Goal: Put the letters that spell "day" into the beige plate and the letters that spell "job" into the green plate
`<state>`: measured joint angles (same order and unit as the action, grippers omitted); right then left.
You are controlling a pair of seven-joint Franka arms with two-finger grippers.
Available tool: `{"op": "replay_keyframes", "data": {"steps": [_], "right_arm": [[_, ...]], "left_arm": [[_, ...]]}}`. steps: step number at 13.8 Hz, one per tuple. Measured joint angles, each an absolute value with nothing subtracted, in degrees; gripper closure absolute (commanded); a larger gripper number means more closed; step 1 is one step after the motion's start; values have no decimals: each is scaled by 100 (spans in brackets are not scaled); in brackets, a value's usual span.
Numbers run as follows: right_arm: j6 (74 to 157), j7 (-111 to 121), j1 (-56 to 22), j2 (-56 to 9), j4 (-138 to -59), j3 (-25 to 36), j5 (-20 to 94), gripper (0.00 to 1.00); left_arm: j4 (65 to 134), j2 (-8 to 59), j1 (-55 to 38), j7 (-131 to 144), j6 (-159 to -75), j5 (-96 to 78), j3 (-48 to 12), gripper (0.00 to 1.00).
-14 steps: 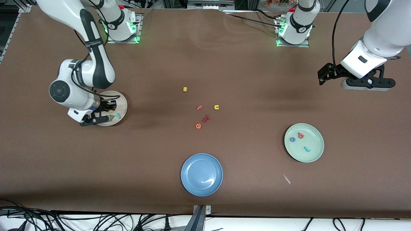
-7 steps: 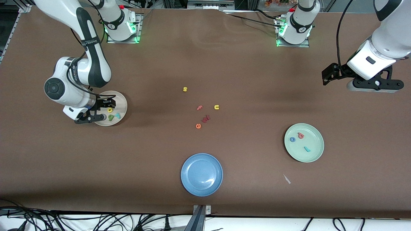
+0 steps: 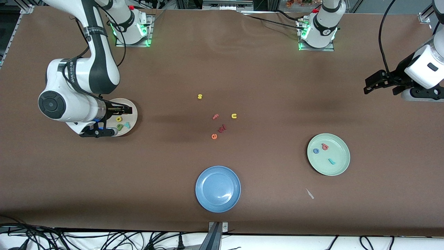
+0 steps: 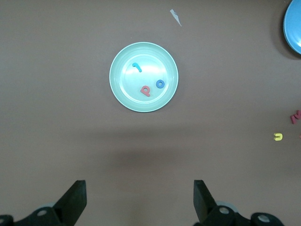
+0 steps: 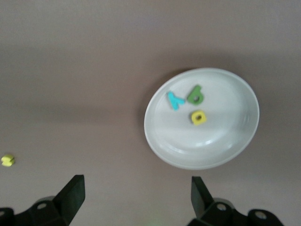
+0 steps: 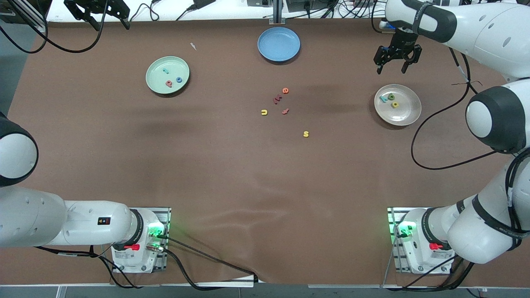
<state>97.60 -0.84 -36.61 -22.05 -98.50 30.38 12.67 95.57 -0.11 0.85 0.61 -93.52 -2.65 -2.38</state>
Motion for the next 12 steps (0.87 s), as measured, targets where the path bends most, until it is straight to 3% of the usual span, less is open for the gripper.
{"op": "replay_keyframes", "data": {"steps": [3,9,12], "right_arm": [[9402,-196,-3635,-2205,-9443,2979,1220,0],[9346,-259,-1811,-1601,-9243,759,208,0],[9280,-244,-1279,-964,-9236,506,124,0]], "left_arm": [[9538,-11,71,-11,-9357,-136,-259,0],[9480,-40,71,-42,-9193,19,-284,0],[9468,-46,70,-45,-9126,19,-291,0]]}}
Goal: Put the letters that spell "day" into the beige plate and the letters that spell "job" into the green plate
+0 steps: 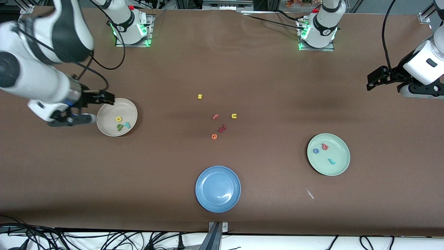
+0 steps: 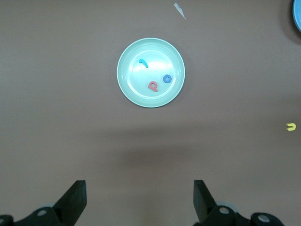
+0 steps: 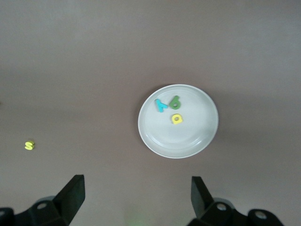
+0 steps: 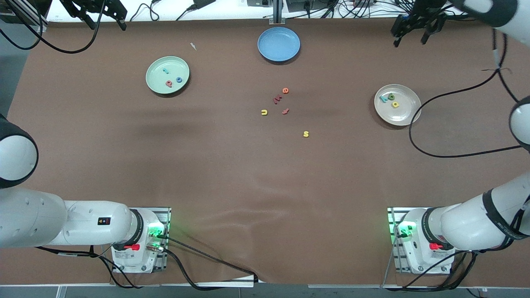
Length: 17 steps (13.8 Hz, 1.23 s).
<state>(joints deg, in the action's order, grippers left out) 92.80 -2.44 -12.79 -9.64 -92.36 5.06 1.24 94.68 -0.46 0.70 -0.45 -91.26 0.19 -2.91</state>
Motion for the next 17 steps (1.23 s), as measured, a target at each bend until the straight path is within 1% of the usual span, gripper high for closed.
{"op": "replay_keyframes", "data": {"steps": [3,5,14,17], "right_arm": [[8959,-217,-876,-371,-9239,475,92,0],[8803,-202,-753,-148,-9253,445,87,0],[8686,-200,-614,-92,-9252,420,56,0],[8686,-200,-615,-96,-9252,413,56,0]], "left_arm": [[9464,-46,70,-47,-9115,19,-303,0],[9454,-45,70,-53,-9115,19,-306,0],[9405,-45,63,-68,-9114,19,-473,0],[9308,-46,62,-68,-8937,19,-570,0]]}}
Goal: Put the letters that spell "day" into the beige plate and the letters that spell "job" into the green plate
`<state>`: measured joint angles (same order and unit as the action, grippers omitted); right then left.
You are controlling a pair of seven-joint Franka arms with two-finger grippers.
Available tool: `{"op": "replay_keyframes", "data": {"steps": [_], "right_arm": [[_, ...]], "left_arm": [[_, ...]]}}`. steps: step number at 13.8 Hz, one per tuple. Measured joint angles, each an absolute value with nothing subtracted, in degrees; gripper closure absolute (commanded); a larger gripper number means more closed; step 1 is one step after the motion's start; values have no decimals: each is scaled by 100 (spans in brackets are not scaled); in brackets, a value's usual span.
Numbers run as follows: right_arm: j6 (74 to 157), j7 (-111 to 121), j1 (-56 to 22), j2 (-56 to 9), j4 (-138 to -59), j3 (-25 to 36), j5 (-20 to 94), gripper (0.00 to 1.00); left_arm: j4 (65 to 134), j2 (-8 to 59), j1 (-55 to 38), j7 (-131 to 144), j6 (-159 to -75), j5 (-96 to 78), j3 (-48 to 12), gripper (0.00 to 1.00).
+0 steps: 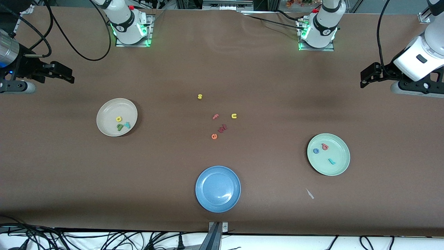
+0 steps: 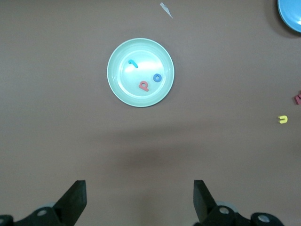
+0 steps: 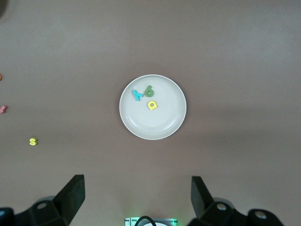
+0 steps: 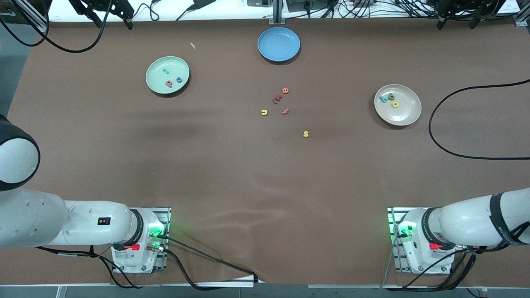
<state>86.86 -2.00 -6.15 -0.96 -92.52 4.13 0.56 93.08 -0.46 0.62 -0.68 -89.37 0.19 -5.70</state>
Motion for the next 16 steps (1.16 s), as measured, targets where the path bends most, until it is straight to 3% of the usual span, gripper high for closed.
{"op": "replay_keyframes", "data": {"steps": [16], "right_arm": [[8683,-200,-570,-112,-9252,435,56,0]], "left_arm": [[9248,-46,70,-68,-8858,19,-592,0]]}}
